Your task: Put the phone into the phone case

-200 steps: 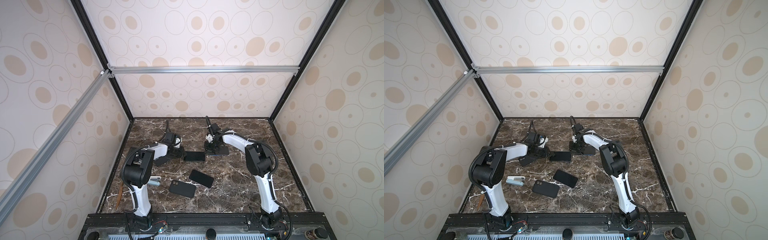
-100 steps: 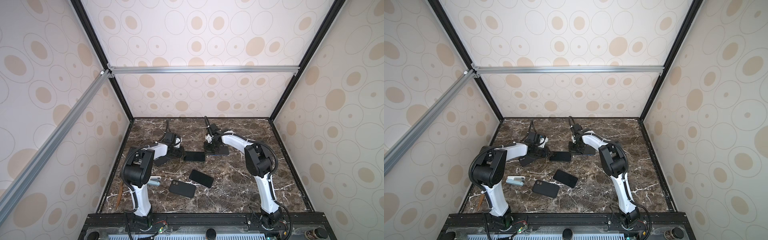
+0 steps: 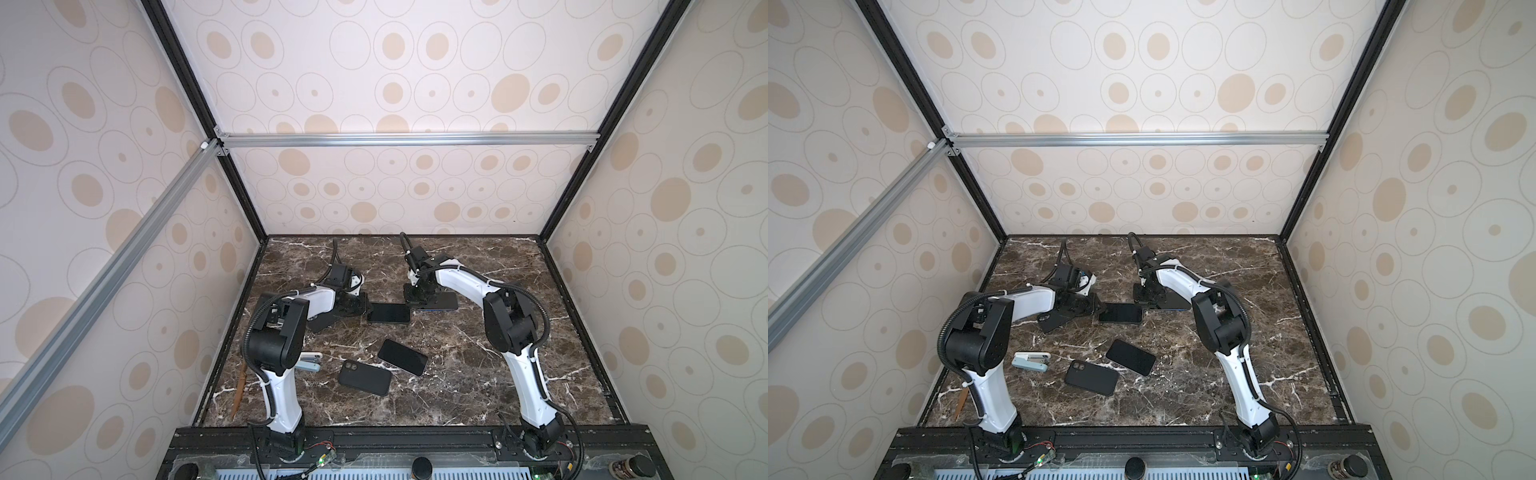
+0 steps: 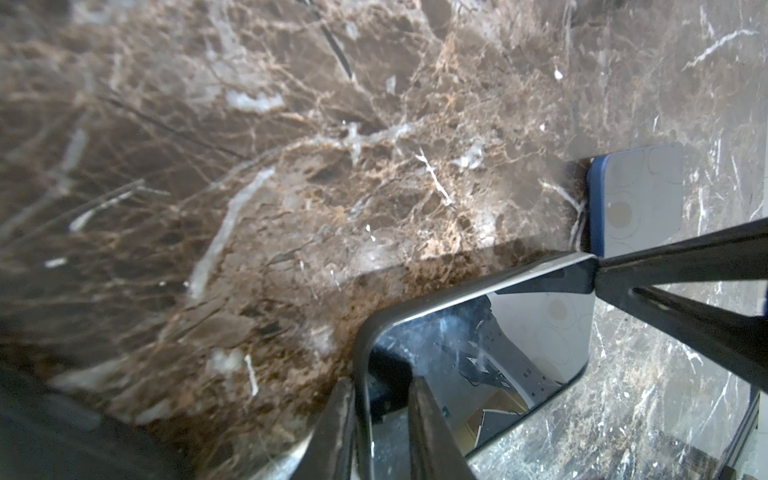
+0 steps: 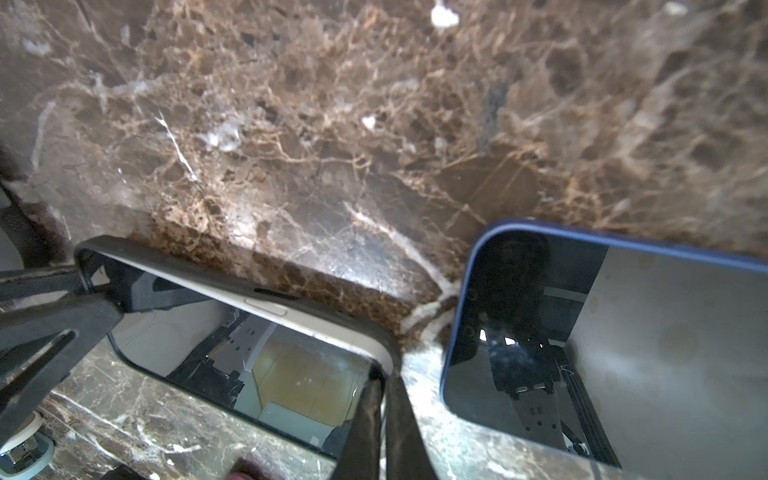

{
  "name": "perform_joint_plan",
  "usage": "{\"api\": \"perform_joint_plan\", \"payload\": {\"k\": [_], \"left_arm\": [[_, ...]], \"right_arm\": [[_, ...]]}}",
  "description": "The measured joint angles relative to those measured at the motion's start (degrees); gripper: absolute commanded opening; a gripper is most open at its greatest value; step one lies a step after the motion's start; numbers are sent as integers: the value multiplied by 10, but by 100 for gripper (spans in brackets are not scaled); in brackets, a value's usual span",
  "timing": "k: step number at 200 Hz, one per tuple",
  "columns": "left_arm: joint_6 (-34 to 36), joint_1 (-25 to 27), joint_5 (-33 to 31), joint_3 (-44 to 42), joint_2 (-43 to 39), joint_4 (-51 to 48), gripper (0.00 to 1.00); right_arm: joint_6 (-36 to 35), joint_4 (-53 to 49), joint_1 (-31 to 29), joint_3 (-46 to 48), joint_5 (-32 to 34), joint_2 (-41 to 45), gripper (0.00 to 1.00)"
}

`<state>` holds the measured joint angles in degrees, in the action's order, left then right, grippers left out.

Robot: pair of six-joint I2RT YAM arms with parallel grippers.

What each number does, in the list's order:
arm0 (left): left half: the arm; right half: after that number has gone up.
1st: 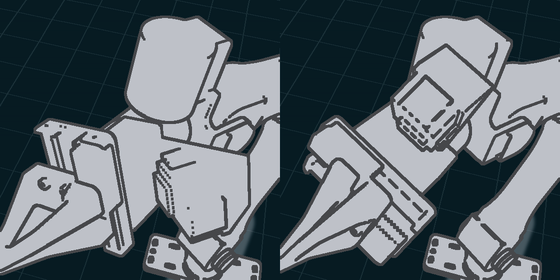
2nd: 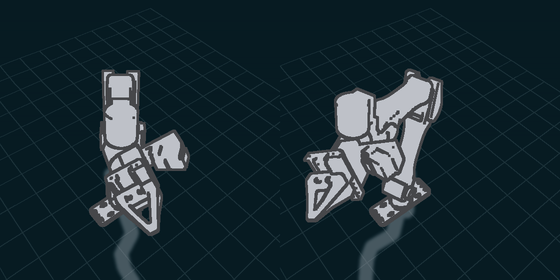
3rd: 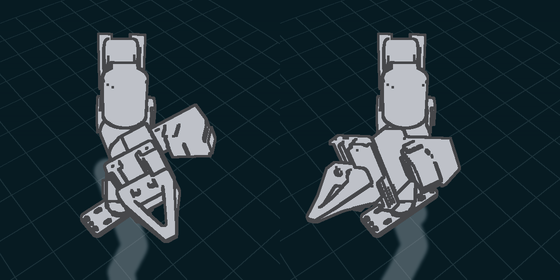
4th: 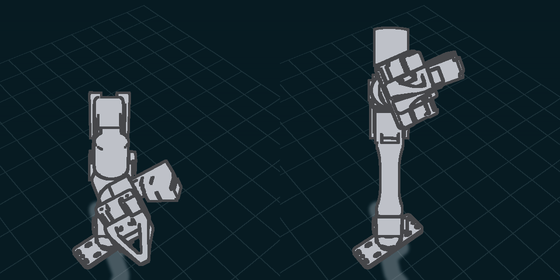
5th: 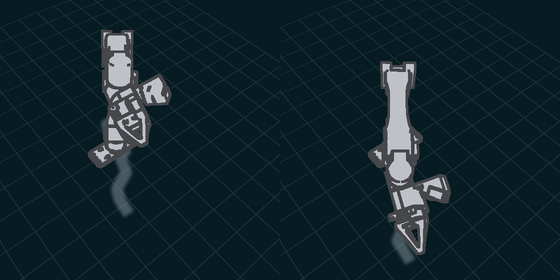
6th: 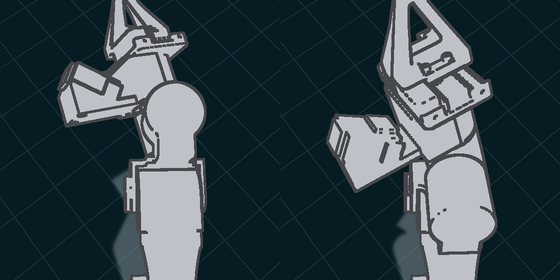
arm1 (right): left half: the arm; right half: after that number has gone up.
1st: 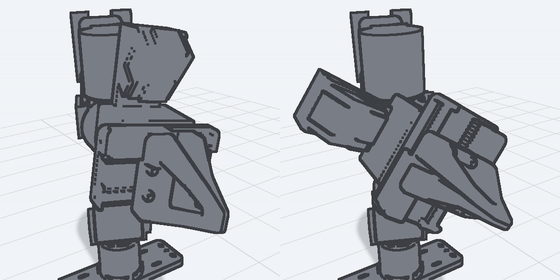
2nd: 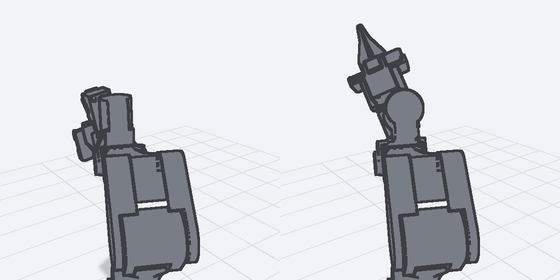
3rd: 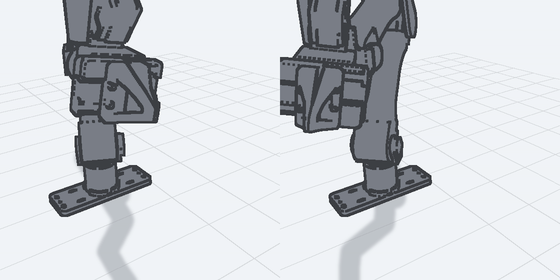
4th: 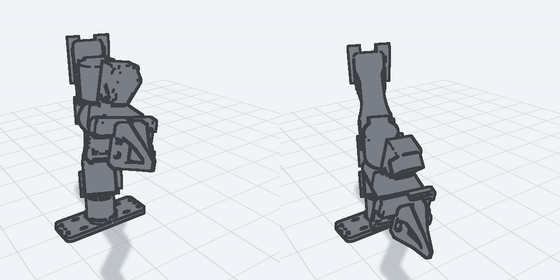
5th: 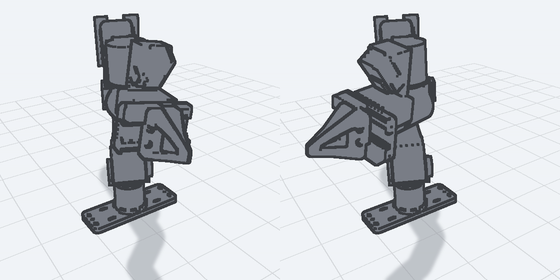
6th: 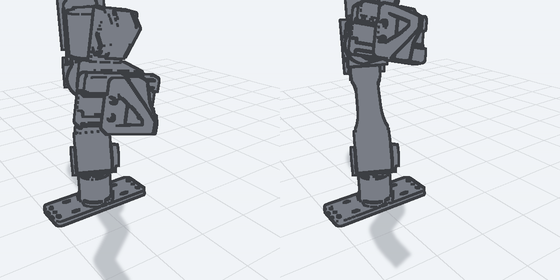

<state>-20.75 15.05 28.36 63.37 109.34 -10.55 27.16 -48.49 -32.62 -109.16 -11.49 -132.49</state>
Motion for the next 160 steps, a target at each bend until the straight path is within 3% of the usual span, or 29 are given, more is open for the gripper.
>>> {"api": "perform_joint_plan", "payload": {"k": [73, 97, 160], "left_arm": [[0, -3, -6, 0, 0, -2, 22], [0, -5, -8, 0, -1, -3, 22], [-5, -5, -3, -16, -11, 5, 23]], "right_arm": [[53, 14, 0, 11, -7, 7, 11], [73, 27, 0, 19, -13, 10, 18], [75, 38, 2, 21, -27, 8, 19]]}}
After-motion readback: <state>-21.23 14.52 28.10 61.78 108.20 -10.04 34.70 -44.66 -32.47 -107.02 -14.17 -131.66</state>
